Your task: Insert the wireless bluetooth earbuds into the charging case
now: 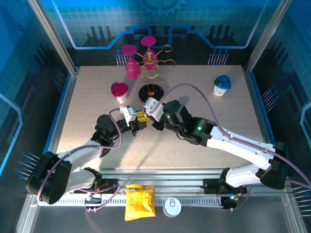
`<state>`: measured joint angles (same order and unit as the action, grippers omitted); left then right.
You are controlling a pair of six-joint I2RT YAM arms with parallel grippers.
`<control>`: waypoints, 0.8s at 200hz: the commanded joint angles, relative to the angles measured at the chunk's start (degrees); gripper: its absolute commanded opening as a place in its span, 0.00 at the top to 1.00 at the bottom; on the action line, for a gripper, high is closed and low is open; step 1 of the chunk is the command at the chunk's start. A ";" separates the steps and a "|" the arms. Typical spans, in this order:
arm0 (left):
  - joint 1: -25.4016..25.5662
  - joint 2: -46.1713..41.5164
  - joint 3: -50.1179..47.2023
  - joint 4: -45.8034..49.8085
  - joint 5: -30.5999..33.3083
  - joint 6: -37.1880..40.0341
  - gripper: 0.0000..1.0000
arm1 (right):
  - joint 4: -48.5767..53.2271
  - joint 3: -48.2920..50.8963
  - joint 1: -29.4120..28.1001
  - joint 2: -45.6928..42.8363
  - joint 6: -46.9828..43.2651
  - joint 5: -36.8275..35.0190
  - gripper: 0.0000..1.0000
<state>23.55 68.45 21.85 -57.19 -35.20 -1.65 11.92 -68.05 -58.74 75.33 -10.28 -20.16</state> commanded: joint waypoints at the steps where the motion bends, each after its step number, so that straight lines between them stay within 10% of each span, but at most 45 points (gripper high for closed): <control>1: -0.44 -1.55 1.24 0.06 0.04 -1.23 0.81 | -2.68 -2.59 -0.93 1.49 -2.75 -2.19 0.87; 160: -0.51 -1.87 3.12 2.04 3.06 -5.12 0.81 | -2.96 -0.06 -1.27 3.31 -2.86 -2.39 0.88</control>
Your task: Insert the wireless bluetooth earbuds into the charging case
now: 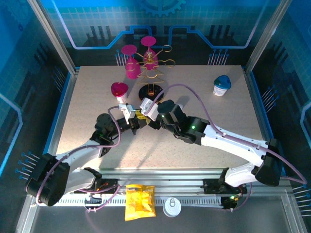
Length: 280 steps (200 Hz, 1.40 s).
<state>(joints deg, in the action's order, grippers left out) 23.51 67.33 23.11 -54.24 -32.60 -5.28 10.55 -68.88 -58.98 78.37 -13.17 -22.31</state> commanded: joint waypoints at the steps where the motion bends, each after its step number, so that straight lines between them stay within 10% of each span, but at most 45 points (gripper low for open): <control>1: -0.43 -0.78 1.85 -0.89 0.44 -1.49 0.81 | -1.58 0.81 -0.99 0.28 0.05 -0.31 0.88; 78: -0.45 -1.23 1.67 -0.47 1.12 -1.51 0.81 | -1.54 1.47 -0.96 0.13 0.24 1.86 0.86; 132: -0.46 -1.21 0.93 -1.23 0.65 -0.15 0.81 | -1.45 0.76 -0.37 -3.26 4.47 1.24 0.60; 280: -0.43 -1.49 -2.28 -6.32 -5.89 6.48 0.81 | 11.44 -8.60 13.49 -1.28 26.68 23.06 0.46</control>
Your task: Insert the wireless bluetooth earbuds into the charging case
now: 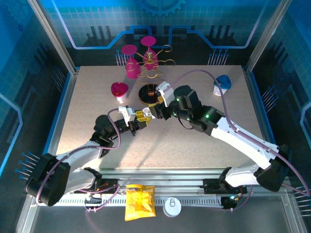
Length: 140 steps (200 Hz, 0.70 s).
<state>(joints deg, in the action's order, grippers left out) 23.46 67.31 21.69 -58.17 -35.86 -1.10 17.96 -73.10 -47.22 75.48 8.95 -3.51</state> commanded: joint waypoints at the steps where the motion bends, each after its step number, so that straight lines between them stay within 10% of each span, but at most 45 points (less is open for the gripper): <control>1: -0.37 -1.47 -0.86 -2.34 -2.64 2.32 0.81 | 4.29 -4.57 1.80 1.78 4.66 4.32 0.47; 140: -0.37 -1.83 -0.42 -2.30 -1.15 1.72 0.81 | 20.02 -7.72 5.51 5.49 4.42 14.17 0.51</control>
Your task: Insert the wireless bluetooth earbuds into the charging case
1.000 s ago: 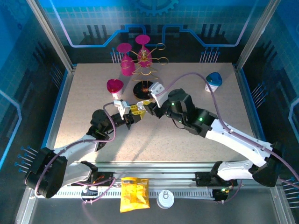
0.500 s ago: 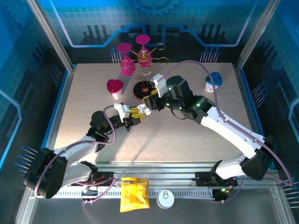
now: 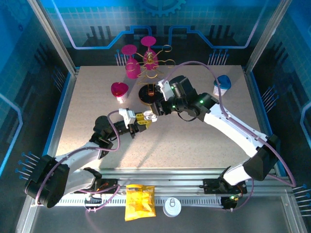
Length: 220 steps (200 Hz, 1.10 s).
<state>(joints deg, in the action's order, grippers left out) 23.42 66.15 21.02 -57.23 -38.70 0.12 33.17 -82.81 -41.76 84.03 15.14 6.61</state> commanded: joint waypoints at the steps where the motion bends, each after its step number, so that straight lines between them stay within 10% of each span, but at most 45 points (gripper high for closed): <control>1: -0.36 -0.67 0.26 -3.24 1.69 0.50 0.80 | 4.85 2.01 0.03 -3.16 -1.81 4.13 0.51; 127: -0.36 -0.84 0.70 -3.54 0.45 -2.26 0.80 | -5.17 7.27 0.48 -8.56 -4.78 12.47 0.46; 220: -0.23 -0.84 5.56 0.34 -14.40 -9.13 0.81 | -9.50 15.54 4.67 -12.42 -19.08 29.74 0.57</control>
<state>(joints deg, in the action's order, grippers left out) 23.42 66.15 24.45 -55.99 -47.75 -5.80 24.34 -66.41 -37.63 71.48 0.10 31.40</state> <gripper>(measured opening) 0.216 0.461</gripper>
